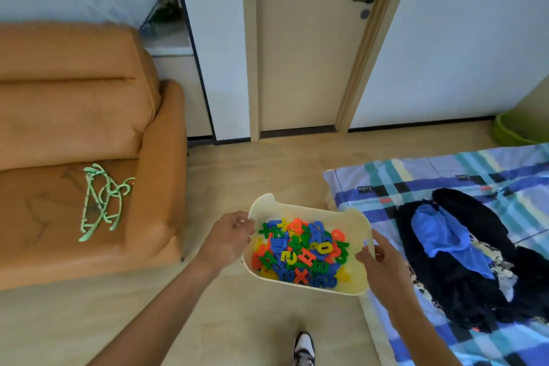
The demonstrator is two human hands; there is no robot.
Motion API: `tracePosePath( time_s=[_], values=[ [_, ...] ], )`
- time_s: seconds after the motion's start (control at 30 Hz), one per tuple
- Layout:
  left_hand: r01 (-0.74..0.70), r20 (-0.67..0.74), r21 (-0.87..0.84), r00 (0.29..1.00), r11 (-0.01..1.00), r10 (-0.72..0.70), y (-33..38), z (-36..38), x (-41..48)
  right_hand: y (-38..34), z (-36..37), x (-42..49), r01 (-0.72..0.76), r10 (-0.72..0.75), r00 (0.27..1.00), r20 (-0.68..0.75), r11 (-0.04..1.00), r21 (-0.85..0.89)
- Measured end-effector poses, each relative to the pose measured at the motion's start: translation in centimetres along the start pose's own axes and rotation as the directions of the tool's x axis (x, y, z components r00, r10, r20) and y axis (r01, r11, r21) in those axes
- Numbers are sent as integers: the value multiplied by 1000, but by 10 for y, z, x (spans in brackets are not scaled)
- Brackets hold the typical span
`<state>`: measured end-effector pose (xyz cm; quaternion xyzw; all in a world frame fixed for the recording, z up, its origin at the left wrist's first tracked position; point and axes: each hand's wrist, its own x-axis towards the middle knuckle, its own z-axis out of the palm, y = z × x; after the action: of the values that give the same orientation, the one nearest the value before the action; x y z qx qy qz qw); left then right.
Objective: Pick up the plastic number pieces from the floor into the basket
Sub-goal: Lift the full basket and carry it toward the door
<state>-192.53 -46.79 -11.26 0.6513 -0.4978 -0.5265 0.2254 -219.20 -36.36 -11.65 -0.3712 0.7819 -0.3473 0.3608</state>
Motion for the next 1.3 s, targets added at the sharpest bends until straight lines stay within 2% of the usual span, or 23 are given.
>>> tracePosePath(
  time_s=[0.1,0.2,0.5,0.7,0.9,1.0,1.1,1.3],
  values=[
    [40,-74,-24,996,999,-41,11,-23,44,-36,28,59,23,-22,996,84,1000,-7],
    [52,-90,10,995,999,-51,30,-44,90,-69,58,125,65,-61,985,159,998,-23],
    [99,-207,-112,971,989,-121,80,-88,227,-158,132,304,125,-113,929,353,992,-11],
    [152,-277,-145,942,978,-188,106,-118,325,-216,183,407,164,-132,901,413,986,-42],
    [223,-289,-132,924,966,-253,107,-146,443,-254,250,500,183,-135,888,439,981,-68],
    [225,-291,-124,923,966,-252,103,-163,517,-267,297,554,152,-105,894,435,986,-74],
    [241,-329,-88,909,967,-256,101,-174,588,-271,341,605,45,-3,921,390,994,-99],
    [305,-410,-67,859,950,-305,81,-182,711,-261,422,697,-114,149,912,383,987,-112]
  ],
)
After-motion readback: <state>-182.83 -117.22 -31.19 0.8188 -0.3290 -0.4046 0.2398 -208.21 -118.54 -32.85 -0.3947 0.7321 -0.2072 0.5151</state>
